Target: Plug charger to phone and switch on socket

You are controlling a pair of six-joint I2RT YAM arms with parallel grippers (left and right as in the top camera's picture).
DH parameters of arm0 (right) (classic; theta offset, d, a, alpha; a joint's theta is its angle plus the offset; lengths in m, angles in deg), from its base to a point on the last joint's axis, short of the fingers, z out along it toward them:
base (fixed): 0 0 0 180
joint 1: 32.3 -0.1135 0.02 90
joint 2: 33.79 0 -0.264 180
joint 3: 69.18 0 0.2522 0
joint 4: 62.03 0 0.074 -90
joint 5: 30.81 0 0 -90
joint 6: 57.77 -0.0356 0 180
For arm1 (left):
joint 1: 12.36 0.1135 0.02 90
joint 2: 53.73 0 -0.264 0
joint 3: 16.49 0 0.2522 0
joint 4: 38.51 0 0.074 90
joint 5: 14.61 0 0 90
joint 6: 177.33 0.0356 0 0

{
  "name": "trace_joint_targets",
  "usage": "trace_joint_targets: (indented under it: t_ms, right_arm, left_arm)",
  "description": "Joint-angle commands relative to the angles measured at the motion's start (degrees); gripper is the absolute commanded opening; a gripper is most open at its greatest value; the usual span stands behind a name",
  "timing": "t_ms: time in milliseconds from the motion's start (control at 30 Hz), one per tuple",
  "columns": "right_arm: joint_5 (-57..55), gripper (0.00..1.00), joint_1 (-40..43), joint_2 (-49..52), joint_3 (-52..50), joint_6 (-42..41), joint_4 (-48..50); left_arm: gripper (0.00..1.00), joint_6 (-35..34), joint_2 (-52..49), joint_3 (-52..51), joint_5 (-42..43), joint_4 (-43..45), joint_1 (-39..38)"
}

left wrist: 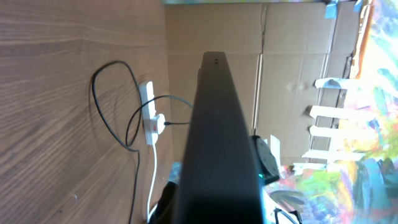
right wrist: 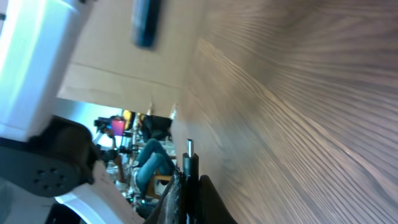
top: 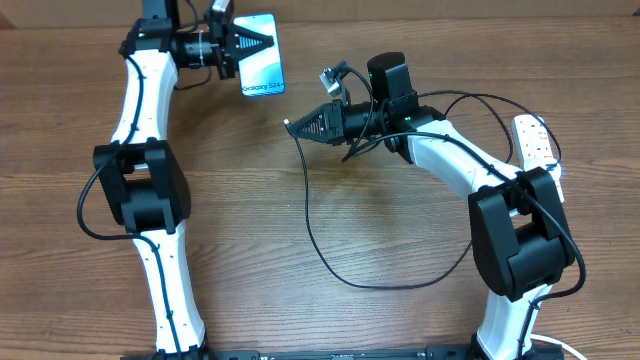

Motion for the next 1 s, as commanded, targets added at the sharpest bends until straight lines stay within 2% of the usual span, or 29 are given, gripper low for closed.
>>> trace_joint_targets:
  t_ms: [0,167,667,967]
  right_arm:
    - [1.88,0.04,-0.26,-1.68,-0.09,-8.02,5.44]
    - [1.33,0.04,-0.26,-1.68,-0.09,-14.05,11.37]
    - [0.48,0.04,0.0,-1.68,-0.11,-15.37,11.58]
    - [2.47,0.04,1.03,-1.68,-0.09,-15.37,13.55]
  left_arm:
    - [0.04,-5.33,1.44,0.92,-0.55,0.24,-1.86]
    - [0.04,-7.78,1.44,0.92,-2.29,0.26,-3.58]
    - [0.04,-11.06,1.44,0.92,-3.43,4.48,-3.72]
    - [0.04,-12.55,1.44,0.92,-1.05,7.5,-3.13]
